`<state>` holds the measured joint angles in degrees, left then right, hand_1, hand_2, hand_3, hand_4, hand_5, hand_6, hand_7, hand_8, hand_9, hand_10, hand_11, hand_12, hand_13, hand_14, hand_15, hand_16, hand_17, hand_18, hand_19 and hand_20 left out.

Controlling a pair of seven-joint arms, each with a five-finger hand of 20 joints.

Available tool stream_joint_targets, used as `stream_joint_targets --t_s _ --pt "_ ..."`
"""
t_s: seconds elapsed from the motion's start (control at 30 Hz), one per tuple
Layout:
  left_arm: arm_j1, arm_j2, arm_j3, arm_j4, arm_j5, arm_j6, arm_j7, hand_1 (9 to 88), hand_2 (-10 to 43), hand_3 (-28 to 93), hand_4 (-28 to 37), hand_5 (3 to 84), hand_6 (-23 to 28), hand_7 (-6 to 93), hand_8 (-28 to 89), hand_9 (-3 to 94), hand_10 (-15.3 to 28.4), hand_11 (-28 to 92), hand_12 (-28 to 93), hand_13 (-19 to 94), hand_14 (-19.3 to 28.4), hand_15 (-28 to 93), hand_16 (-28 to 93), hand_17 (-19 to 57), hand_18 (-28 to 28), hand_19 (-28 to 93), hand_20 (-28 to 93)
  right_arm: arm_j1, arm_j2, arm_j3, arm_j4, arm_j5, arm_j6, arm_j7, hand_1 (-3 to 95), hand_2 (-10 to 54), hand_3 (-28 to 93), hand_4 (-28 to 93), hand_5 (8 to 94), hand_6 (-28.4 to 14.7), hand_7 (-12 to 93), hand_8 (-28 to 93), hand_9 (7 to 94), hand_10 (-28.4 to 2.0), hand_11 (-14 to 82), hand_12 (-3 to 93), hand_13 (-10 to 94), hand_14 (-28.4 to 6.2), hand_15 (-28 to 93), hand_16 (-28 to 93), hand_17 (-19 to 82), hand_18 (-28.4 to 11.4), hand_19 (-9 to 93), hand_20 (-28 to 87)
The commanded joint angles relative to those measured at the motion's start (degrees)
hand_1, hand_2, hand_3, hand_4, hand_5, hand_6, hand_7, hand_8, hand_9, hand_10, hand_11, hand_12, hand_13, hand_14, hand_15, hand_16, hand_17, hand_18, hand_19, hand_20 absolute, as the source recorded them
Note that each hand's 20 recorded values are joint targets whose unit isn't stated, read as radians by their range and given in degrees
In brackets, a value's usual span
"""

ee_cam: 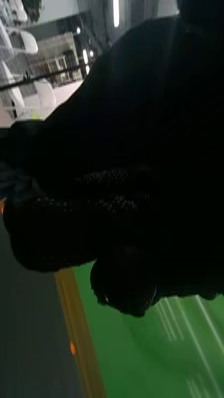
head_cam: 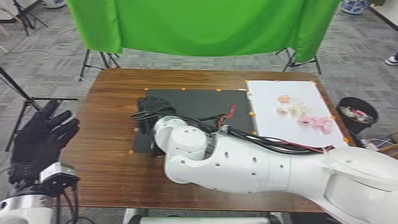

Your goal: Arrange flowers

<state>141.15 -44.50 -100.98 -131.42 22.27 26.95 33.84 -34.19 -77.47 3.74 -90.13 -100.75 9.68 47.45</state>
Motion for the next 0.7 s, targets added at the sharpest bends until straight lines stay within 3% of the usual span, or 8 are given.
stream_joint_targets --t_s 0.03,0.2,0.3,0.33,0.37,0.43,0.6,0.7 --pt "-1.52 -0.38 0.18 0.63 1.54 -2.36 -2.15 30.2 6.6 65 -20.6 35.1 8.8 10.5 -8 30.5 18.8 29 11 20 25.7 56 -12 -8.0 25.9 51 5 1.12 -0.38 1.0 1.27 -0.68 -3.67 2.71 58.1 -9.5 72 -27 71.7 -0.1 29 4 90.3 -7.8 7.6 32.0 84 -3.3 51 23 54 -12.3 93 17" --pt "-2.67 -0.45 0.39 0.96 1.88 -2.88 -2.53 30.2 6.7 65 -20.5 35.1 8.8 10.5 -8 30.5 18.8 29 11 20 25.7 56 -12 -8.0 25.9 51 5 0.58 -0.32 0.74 2.01 -0.1 -5.75 3.74 55.6 -9.5 71 -27 70.0 -0.7 27 3 90.0 -9.2 9.0 30.8 84 -5.0 52 20 54 -13.5 93 18" --pt "-1.83 0.95 -0.52 0.24 0.07 -2.35 -1.16 30.3 6.7 65 -20.5 35.1 8.8 10.5 -8 30.5 18.8 29 11 20 25.7 56 -12 -8.0 25.9 51 5 1.39 -0.23 -2.07 2.48 -1.66 -2.69 4.25 54.8 -9.5 71 -27 69.8 -1.0 26 3 89.1 -9.6 11.2 29.3 84 -5.2 53 18 54 -13.9 93 19" --pt "-2.01 3.02 -0.25 0.37 -1.41 -1.67 1.87 30.3 6.7 65 -20.5 35.1 8.8 10.5 -8 30.6 18.8 29 11 20 25.7 56 -12 -8.0 25.9 51 5 3.57 -0.32 -4.74 2.82 -1.67 0.57 4.61 54.5 -9.5 71 -26 69.7 -1.1 26 3 89.0 -9.8 11.7 28.9 84 -5.3 53 18 54 -14.0 93 19" --pt "-1.93 2.69 -1.0 0.33 -0.36 -2.0 0.85 30.3 6.7 65 -20.5 35.1 8.8 10.5 -8 30.6 18.9 29 11 20 25.7 56 -12 -8.0 25.9 51 5 3.29 -0.27 -4.7 2.72 -1.65 0.25 4.7 54.2 -9.5 71 -26 69.7 -1.1 26 3 88.6 -9.9 12.7 28.1 84 -5.3 53 18 54 -14.0 93 19" --pt "-1.87 4.2 -0.7 0.58 -1.64 -1.56 2.93 30.3 6.8 65 -20.5 35.1 8.8 10.6 -8 30.6 18.9 29 11 20 25.7 56 -12 -8.0 25.9 51 5 4.42 -0.33 -6.33 2.78 -1.04 2.51 4.63 53.1 -9.5 71 -26 69.7 -1.1 26 3 87.9 -10.2 14.8 26.5 84 -5.3 53 17 54 -14.0 93 18" --pt "-2.69 2.01 -0.48 0.52 -0.12 -2.26 0.49 30.3 6.8 65 -20.4 35.1 8.8 10.6 -8 30.6 18.9 29 11 20 25.7 56 -12 -8.0 25.9 51 5 3.72 -0.7 -5.08 2.89 -1.86 1.05 4.75 51.6 -9.5 71 -26 68.6 -1.4 26 3 86.7 -10.9 16.9 24.9 83 -5.6 53 17 54 -14.2 93 19" --pt "-3.44 -1.27 -1.28 0.65 2.54 -3.47 -3.65 30.3 6.8 65 -20.5 35.1 8.8 10.6 -8 30.6 18.9 29 11 20 25.7 56 -12 -8.0 25.9 51 5 2.48 -0.58 -3.17 2.4 -1.78 -0.82 4.7 49.4 -9.5 72 -26 66.1 -1.9 26 3 85.0 -11.7 19.0 22.8 83 -5.9 53 17 54 -14.3 93 18"
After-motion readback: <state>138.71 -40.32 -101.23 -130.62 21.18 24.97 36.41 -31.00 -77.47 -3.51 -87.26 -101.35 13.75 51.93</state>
